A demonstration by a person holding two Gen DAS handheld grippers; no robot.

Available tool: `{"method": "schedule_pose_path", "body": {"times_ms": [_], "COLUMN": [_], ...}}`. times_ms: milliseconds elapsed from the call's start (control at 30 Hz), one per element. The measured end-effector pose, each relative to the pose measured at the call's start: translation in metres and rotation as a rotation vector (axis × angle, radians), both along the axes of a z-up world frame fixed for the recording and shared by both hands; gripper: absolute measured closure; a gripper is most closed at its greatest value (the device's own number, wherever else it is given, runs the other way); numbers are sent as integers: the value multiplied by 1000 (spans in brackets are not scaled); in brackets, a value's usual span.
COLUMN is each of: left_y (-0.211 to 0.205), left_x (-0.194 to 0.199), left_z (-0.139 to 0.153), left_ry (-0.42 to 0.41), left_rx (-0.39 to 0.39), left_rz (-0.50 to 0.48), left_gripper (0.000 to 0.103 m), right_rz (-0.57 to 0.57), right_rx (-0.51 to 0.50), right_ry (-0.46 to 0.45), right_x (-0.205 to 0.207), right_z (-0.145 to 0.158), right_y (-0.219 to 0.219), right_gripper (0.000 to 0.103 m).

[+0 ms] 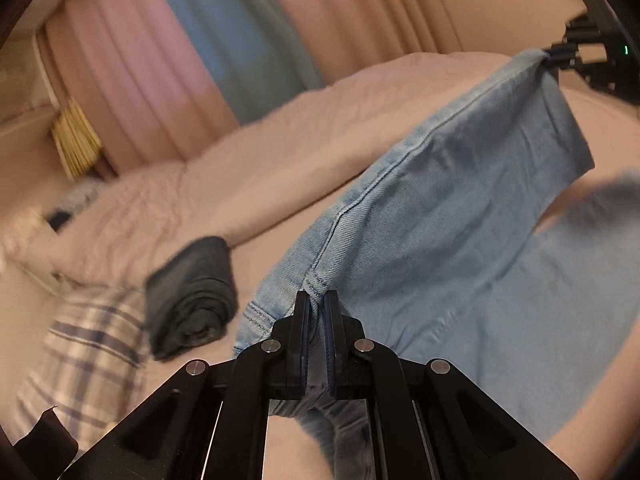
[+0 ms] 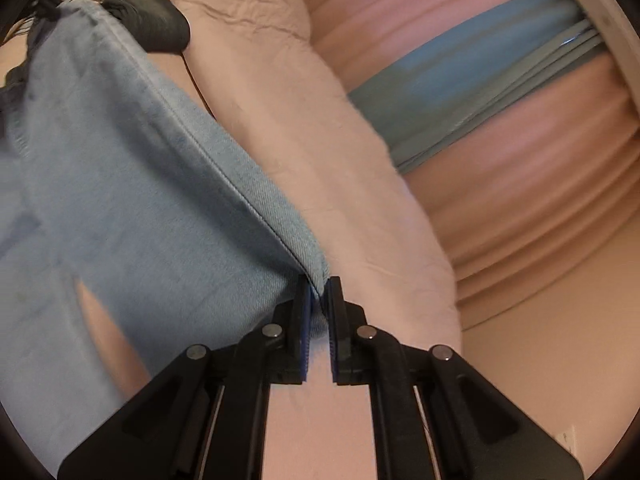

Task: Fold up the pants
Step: 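Lift the jeans with both tools and fold the legs over lengthwise, then lower the folded jeans onto the bed and open both tools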

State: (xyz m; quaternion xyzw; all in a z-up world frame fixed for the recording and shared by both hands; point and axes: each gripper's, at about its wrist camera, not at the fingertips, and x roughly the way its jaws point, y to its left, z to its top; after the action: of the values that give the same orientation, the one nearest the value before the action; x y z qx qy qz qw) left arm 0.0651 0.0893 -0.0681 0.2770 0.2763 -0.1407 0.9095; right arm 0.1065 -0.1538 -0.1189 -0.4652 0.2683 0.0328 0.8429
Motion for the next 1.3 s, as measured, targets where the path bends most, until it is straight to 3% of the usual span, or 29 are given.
{"method": "schedule_pose_path", "body": {"times_ms": [67, 167, 233, 367, 433, 567, 700, 867, 967, 1033, 1100, 1167, 1233, 1300], "left_y": [0, 7, 8, 1, -3, 3, 4, 8, 5, 6, 10, 18, 25, 27], "left_x": [-24, -51, -64, -86, -95, -89, -97, -104, -103, -102, -102, -105, -115, -124], "left_z": [-13, -43, -69, -116, -129, -120, -111, -123, -132, -129, -122, -111, -95, -78], "left_ry": [-25, -18, -15, 75, 71, 85, 76, 105, 114, 127, 172, 233, 245, 223], "left_rx": [23, 40, 123, 225, 278, 212, 167, 153, 161, 153, 133, 70, -13, -78], "left_rz": [-17, -37, -62, -82, -99, -75, -71, -54, -43, -35, -16, 7, 10, 12], "left_gripper": [98, 98, 98, 98, 98, 98, 98, 98, 98, 97, 89, 58, 46, 40], "right_rz": [-5, 13, 41, 62, 84, 100, 91, 39, 48, 42, -1, -47, -80, -125], "right_rx": [15, 5, -46, -75, -114, -158, -164, -79, -86, -86, -11, 75, 193, 406], "right_ry": [-1, 29, 66, 233, 293, 364, 348, 318, 370, 350, 354, 370, 395, 414], "right_x": [-21, -76, -110, -151, -164, -171, -163, -175, -181, -183, -177, -172, -170, -171], "right_z": [5, -11, -32, -80, -101, -128, -117, -94, -118, -129, -122, -109, -91, -65], "right_y": [-13, -15, -15, -8, -6, -3, -2, -2, 0, 2, -2, -10, -23, -47], "right_gripper": [96, 96, 96, 96, 95, 95, 95, 95, 94, 91, 92, 83, 70, 64]}}
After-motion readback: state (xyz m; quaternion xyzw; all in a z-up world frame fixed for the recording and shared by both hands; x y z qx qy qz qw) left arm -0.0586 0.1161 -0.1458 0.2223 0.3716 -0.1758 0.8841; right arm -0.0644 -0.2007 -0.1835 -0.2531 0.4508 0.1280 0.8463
